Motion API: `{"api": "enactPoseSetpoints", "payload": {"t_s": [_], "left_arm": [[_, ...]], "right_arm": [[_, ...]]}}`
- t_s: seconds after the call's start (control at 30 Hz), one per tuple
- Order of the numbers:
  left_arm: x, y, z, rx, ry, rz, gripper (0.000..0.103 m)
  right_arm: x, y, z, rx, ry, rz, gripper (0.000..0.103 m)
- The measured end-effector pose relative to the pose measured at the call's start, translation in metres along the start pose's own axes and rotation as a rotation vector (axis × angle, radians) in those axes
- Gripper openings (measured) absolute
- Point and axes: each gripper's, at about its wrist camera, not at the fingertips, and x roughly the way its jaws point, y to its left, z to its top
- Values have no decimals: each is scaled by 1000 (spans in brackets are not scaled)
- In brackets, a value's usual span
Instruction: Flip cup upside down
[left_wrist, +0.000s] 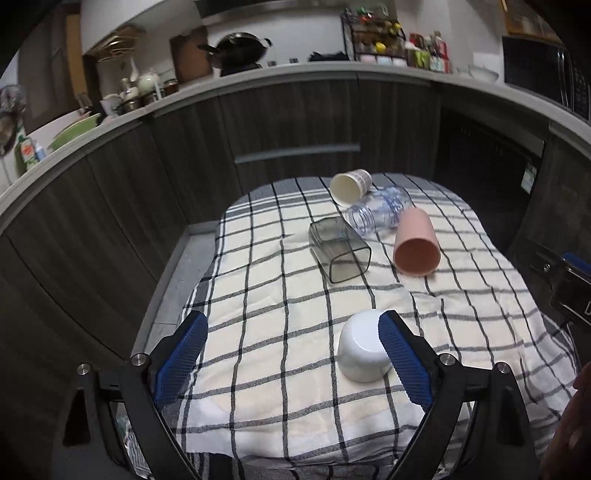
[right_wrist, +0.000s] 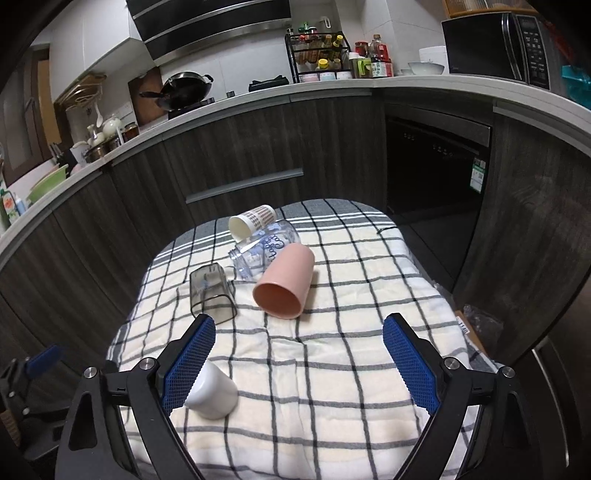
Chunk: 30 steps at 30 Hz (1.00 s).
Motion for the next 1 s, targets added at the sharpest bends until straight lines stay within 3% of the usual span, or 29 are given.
{"api": "enactPoseSetpoints", "payload": {"t_s": [0.43,0.73,1.0], "left_arm": [[-22,10,-24,-99,-121,76,103],[-31,13,-33,-120,-143,81,103],[-37,16,-34,-130,-170,83,103]], "right_arm": [[-10,-3,-11,-38,-45,-35,94],[-31,12,-16,-126,-136,-47,96],[-39,16,-17,-141,-161,-36,96]]}}
